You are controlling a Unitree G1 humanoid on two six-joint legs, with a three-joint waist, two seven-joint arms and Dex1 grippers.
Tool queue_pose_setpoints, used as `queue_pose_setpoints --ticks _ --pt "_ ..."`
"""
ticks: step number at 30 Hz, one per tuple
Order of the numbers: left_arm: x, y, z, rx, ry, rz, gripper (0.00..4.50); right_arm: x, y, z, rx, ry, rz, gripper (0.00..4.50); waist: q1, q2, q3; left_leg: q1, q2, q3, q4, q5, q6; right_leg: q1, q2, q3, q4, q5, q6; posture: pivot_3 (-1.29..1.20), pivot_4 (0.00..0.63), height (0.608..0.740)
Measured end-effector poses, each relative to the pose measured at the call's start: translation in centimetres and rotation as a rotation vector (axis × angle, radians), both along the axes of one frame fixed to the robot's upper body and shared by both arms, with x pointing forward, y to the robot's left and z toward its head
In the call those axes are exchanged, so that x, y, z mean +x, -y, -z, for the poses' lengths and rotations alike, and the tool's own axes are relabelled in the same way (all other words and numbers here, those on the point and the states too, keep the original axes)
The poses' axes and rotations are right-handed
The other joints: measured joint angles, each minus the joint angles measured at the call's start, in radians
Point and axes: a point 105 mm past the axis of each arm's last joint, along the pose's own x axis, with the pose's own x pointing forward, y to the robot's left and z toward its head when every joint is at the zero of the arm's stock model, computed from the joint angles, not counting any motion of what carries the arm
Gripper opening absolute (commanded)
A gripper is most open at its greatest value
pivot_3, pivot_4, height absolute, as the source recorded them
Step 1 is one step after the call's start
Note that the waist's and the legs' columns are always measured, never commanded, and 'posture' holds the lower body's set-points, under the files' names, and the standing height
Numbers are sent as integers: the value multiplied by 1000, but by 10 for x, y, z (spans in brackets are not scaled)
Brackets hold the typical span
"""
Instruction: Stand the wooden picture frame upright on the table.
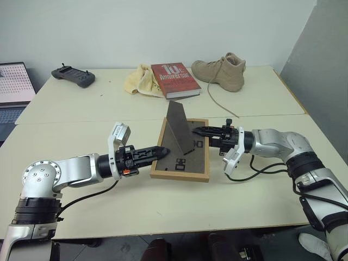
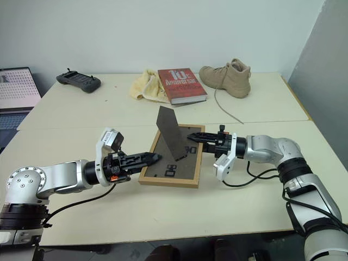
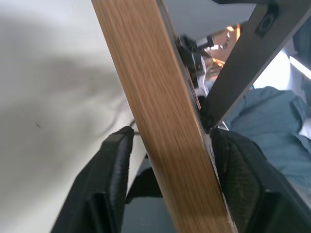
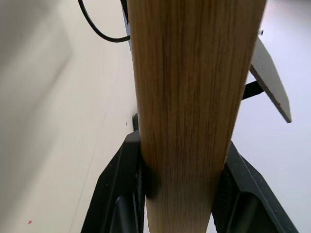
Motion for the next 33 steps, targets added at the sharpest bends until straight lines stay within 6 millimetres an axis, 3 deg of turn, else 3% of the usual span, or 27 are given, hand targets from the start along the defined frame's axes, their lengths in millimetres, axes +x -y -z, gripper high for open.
queue_pose_setpoints --ticks 2,5,9,11,13,17,23,30,31,33 --pt "11 -23 -18 4 69 -143 3946 8 0 -3 57 -139 56 1304 -3 0 0 1 2 -1 0 0 0 3 0 -2 -3 0 0 0 150 740" --pt "4 -37 -36 121 202 -260 4500 20 -6 -2 130 -479 106 1303 -9 0 0 4 3 -1 0 -1 2 9 0 -1 -8 0 0 0 150 740" --pt "-16 -21 -22 347 309 -239 4500 24 -27 1 187 -974 41 1302 -5 0 0 4 2 -2 -1 -2 3 9 -1 -2 -8 0 0 0 150 740" --pt "-33 -9 -9 586 439 -208 4500 28 -36 7 198 -1307 -8 1302 4 0 1 4 1 -2 -2 -2 3 8 0 -2 -7 0 0 0 150 740" --pt "-39 0 -7 669 562 -221 4500 33 -44 8 202 -1469 -40 1302 7 1 1 5 0 -2 -3 -2 4 8 0 -2 -6 0 -1 0 150 740" --pt "-39 -1 5 781 692 -308 4500 42 -58 18 201 -1622 -49 1302 11 1 1 6 0 -2 -3 -2 4 9 0 -2 -6 0 -1 0 150 740" --pt "-43 -14 38 869 718 -397 4500 48 -61 66 203 -1738 88 1302 12 1 1 4 0 -1 -3 -3 5 7 0 -1 -6 0 -1 0 150 740" --pt "-44 -14 39 857 757 -409 4500 49 -65 67 273 -1838 69 1302 8 1 1 5 1 -1 -3 -5 8 7 0 -2 -5 0 -1 0 150 740" --pt "-44 -14 39 861 762 -400 4500 49 -65 68 277 -1847 67 2003 8 1 1 5 1 -1 -3 -5 8 7 0 -2 -5 0 -1 0 150 740" --pt "-43 -11 40 850 765 -393 4500 48 -65 70 273 -1862 74 2423 8 1 1 5 1 -1 -3 -5 8 7 0 -2 -5 0 -1 0 150 740"
